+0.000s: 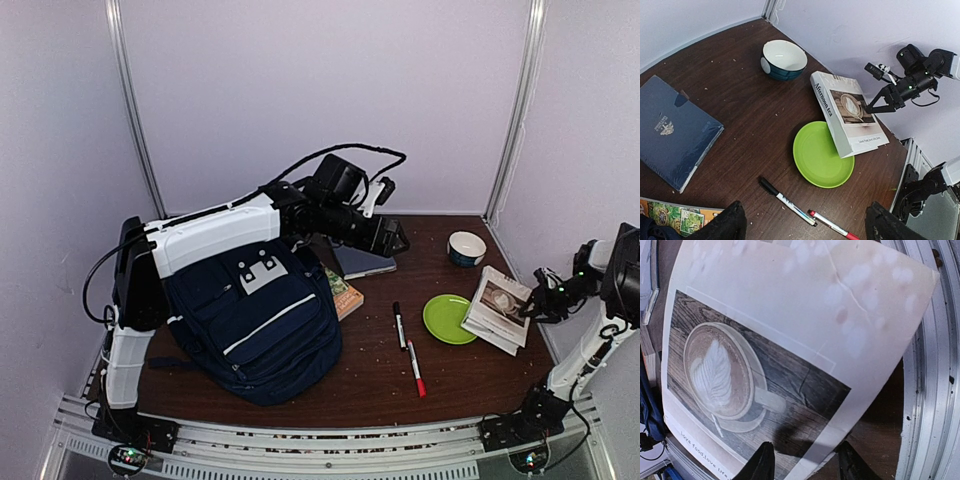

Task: Pack the student bag
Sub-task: Pick up the book from the corner of the board.

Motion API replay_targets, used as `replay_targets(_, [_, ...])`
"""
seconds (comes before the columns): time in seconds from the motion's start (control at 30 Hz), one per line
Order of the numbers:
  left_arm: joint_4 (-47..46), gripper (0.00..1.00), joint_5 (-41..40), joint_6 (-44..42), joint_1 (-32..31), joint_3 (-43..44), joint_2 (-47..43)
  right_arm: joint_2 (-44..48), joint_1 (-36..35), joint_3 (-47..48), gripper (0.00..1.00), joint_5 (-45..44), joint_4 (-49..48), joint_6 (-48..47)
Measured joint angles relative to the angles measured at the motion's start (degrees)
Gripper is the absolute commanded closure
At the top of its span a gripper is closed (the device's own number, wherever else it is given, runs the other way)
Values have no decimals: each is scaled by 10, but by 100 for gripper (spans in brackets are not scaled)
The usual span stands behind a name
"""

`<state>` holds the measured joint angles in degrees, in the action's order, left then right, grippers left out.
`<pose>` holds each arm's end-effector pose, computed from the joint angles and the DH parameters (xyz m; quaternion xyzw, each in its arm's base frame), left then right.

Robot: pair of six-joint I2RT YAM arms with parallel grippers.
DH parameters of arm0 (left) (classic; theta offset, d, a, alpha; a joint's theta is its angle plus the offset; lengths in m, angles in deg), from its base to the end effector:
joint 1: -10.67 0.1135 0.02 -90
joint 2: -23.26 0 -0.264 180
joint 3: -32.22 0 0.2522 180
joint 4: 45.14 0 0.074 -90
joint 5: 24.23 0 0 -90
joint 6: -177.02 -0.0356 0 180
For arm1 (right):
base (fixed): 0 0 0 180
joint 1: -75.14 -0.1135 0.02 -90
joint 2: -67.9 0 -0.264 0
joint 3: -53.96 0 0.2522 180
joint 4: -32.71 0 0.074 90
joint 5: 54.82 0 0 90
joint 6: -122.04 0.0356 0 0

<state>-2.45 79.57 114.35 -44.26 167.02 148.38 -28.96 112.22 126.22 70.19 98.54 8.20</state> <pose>0.2870 -0.4235 0.3127 0.2638 0.8336 -0.3911 0.2873 0.2358 -0.1526 0.1675 0.1111 0.9472 0.2611 0.1494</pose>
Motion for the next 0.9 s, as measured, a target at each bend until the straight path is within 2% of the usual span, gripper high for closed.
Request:
replay_targets(0.13, [12, 15, -8, 0, 1, -4, -1, -9, 5, 5, 64, 35, 3, -2])
replay_targets(0.4, [10, 14, -2, 2, 2, -12, -1, -45, 14, 20, 63, 85, 25, 1])
replay_targets(0.7, [-23, 14, 41, 27, 2, 5, 22, -60, 14, 21, 61, 88, 25, 29])
replay_targets(0.8, [-24, 14, 45, 30, 2, 4, 30, -72, 14, 21, 64, 91, 25, 46])
replay_targets(0.9, [-30, 14, 44, 30, 2, -5, 30, -83, 14, 24, 77, 102, 28, 63])
